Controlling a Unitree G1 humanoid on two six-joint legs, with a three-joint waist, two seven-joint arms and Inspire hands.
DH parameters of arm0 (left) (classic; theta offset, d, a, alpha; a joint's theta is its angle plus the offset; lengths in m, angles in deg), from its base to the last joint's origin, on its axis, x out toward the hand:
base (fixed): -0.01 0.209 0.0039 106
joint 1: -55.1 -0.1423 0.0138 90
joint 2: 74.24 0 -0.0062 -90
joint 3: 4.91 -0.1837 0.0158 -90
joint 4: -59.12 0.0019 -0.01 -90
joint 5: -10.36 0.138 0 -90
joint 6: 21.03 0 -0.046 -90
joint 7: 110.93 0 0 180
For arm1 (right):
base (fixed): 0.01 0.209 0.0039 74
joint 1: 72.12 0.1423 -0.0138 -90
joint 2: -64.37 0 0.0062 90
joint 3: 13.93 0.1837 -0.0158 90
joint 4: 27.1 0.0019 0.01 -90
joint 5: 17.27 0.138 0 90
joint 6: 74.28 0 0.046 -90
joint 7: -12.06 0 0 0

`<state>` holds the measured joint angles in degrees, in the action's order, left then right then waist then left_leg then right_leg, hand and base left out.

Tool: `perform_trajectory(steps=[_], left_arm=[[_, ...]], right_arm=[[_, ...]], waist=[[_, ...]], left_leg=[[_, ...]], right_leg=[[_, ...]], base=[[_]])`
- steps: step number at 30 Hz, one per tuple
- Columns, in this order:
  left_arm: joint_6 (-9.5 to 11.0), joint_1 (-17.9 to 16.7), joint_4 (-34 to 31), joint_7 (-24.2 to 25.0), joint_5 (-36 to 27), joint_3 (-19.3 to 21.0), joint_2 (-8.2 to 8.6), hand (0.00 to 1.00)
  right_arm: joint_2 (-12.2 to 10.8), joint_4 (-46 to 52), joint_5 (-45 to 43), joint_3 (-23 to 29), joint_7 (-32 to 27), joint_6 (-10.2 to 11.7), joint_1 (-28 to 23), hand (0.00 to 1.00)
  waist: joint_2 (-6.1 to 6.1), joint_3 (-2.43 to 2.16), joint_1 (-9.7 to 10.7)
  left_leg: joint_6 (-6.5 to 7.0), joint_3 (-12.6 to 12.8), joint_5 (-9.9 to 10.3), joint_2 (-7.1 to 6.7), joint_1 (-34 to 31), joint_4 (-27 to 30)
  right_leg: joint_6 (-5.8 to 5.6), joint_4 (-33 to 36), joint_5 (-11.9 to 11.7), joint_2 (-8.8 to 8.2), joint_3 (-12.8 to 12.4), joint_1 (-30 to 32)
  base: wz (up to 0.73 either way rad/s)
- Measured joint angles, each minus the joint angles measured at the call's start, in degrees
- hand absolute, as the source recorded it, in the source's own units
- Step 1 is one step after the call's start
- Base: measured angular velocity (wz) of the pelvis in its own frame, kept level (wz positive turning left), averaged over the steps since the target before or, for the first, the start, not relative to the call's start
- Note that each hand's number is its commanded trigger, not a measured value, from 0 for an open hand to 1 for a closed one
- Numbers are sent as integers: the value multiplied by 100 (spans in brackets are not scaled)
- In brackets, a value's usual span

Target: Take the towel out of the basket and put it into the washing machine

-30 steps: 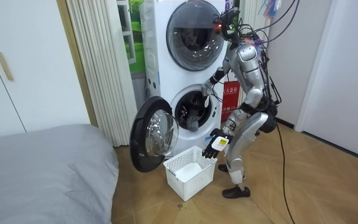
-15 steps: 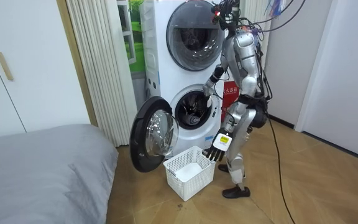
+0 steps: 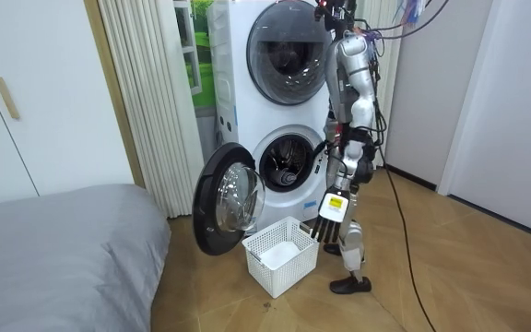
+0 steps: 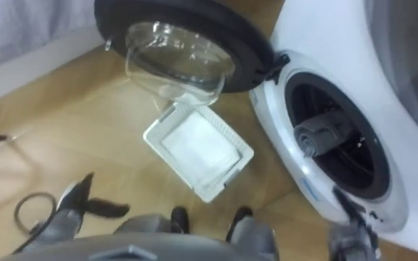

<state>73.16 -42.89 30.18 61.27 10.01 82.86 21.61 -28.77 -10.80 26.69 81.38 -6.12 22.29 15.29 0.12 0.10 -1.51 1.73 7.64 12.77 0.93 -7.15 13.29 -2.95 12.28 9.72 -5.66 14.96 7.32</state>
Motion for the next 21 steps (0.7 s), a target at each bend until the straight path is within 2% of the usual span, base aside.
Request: perform_trajectory(steps=[1, 3, 7, 10, 12, 15, 16, 18, 19, 21], left_arm=[[-5, -69, 40, -26, -7, 133, 2, 0], [-6, -119, 101, -58, -9, 223, 6, 0], [-6, -171, 130, -59, -19, 220, 74, 0], [-15, -188, 130, -58, -26, 238, 111, 0], [-55, -204, 130, -54, -23, 409, 195, 0], [-155, -311, 130, -51, -9, 593, 247, 0], [-201, -335, 132, -53, -3, 727, 275, 0], [-264, -392, 132, -56, 6, 838, 301, 0], [-309, -421, 135, -57, 6, 876, 313, 0], [-387, -428, 140, -58, 8, 876, 313, 0]], right_arm=[[-70, 9, -642, -186, 95, -52, -91, 0], [-169, 6, -1334, -523, 236, -150, -90, 0], [-283, 26, -2566, -871, 573, -293, 38, 0], [-363, 77, -2929, -930, 857, -297, 85, 0], [-396, 72, -3022, -942, 1034, -316, 77, 0], [-451, 63, -3124, -972, 1355, -472, 58, 0], [-469, 56, -3195, -972, 1498, -520, 4, 0], [-477, 42, -3210, -978, 1686, -542, -65, 0], [-475, 40, -3207, -976, 1795, -538, -83, 0], [-474, 20, -3204, -978, 1921, -540, -88, 0]], waist=[[52, -15, -14], [108, -31, -47], [116, -14, -47], [126, -7, -57], [126, -5, -57], [125, 6, -71], [145, 31, -64], [166, 40, -67], [171, 68, -62], [180, 62, -55]], left_leg=[[-4, 0, -1, 25, 147, -26], [-18, 0, -6, 51, 357, -90], [-44, -3, -21, 55, 750, -230], [-70, 13, -8, 53, 881, -254], [-103, 12, 13, 58, 941, -281], [-122, -1, 28, 67, 1105, -407], [-123, 0, 30, 71, 1174, -421], [-127, 7, 32, 76, 1223, -422], [-132, 12, 36, 81, 1269, -425], [-140, 12, 43, 90, 1281, -417]], right_leg=[[20, -84, -13, 38, -13, -157], [43, -186, -28, 95, -62, -361], [46, -281, -30, 128, -68, -722], [47, -338, -31, 136, -50, -893], [46, -346, -32, 141, -46, -962], [42, -346, -34, 164, -64, -1076], [42, -348, -34, 168, -59, -1145], [42, -354, -34, 175, -65, -1180], [42, -357, -34, 180, -66, -1223], [43, -356, -34, 187, -61, -1241]], base=[[-24], [-18], [-2], [9], [7], [-3], [0], [0], [0], [0]])
